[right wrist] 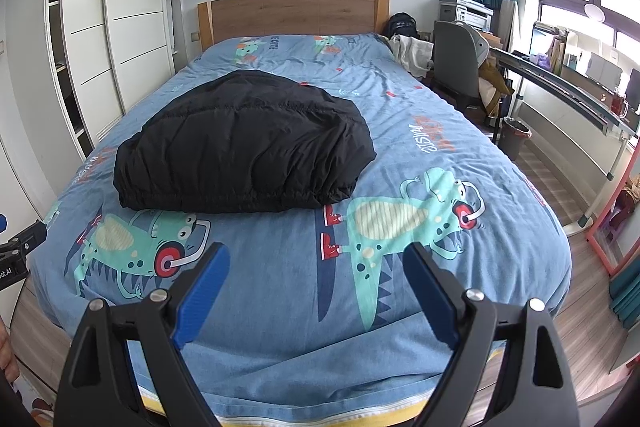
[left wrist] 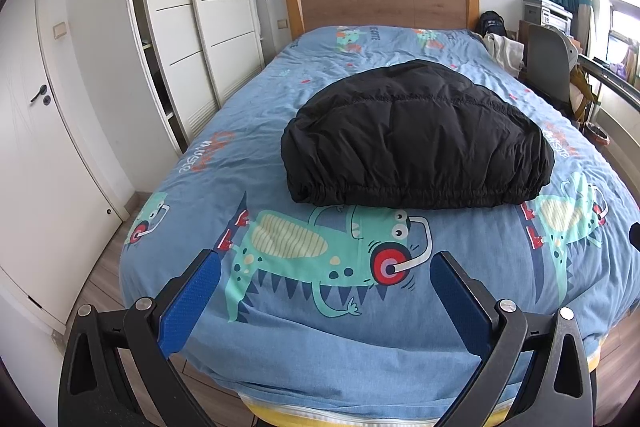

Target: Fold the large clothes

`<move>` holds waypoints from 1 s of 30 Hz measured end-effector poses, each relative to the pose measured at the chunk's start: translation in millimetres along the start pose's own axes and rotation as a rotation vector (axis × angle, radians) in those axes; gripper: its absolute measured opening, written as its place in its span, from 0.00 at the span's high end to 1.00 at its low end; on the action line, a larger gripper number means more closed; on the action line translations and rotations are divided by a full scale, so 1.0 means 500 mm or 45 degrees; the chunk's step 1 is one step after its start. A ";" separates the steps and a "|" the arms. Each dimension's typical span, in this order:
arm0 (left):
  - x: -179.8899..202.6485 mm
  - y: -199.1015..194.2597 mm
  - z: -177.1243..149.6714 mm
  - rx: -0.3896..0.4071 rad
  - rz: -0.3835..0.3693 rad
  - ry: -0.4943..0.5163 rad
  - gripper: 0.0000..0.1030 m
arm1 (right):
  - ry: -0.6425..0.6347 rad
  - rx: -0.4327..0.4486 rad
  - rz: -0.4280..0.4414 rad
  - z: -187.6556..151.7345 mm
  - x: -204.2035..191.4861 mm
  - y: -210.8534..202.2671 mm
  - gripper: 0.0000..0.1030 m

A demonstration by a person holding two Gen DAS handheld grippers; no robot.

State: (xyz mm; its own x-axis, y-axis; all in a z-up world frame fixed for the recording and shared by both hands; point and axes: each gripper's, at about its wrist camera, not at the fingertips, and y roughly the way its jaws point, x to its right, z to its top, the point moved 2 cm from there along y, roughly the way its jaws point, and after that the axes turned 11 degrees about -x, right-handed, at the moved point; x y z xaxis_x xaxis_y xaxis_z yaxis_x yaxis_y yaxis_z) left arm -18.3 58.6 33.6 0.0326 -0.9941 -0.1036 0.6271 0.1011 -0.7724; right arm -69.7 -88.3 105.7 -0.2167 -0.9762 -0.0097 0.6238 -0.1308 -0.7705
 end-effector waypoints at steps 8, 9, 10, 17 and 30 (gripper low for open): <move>0.000 0.000 0.001 0.003 0.001 -0.001 0.00 | -0.036 -0.004 -0.028 -0.001 -0.002 0.004 0.14; 0.000 0.001 -0.001 0.002 0.001 0.000 0.00 | -0.039 -0.005 -0.032 0.000 -0.002 0.004 0.14; 0.000 0.001 0.001 0.001 0.000 0.000 0.00 | -0.041 -0.006 -0.035 0.002 -0.002 0.004 0.14; 0.000 0.003 -0.008 -0.011 0.008 0.010 0.00 | -0.040 -0.012 -0.043 0.008 0.002 0.001 0.14; 0.004 0.001 -0.008 -0.014 0.008 0.022 0.00 | -0.047 -0.039 -0.048 0.005 0.009 0.011 0.14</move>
State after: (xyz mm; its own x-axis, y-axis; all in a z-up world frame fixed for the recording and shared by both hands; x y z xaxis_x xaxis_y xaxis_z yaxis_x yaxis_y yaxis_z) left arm -21.0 56.7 30.4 0.0229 -0.9926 -0.1190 0.6181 0.1076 -0.7787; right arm -65.3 -93.8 103.1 -0.2115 -0.9764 0.0431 0.5920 -0.1631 -0.7892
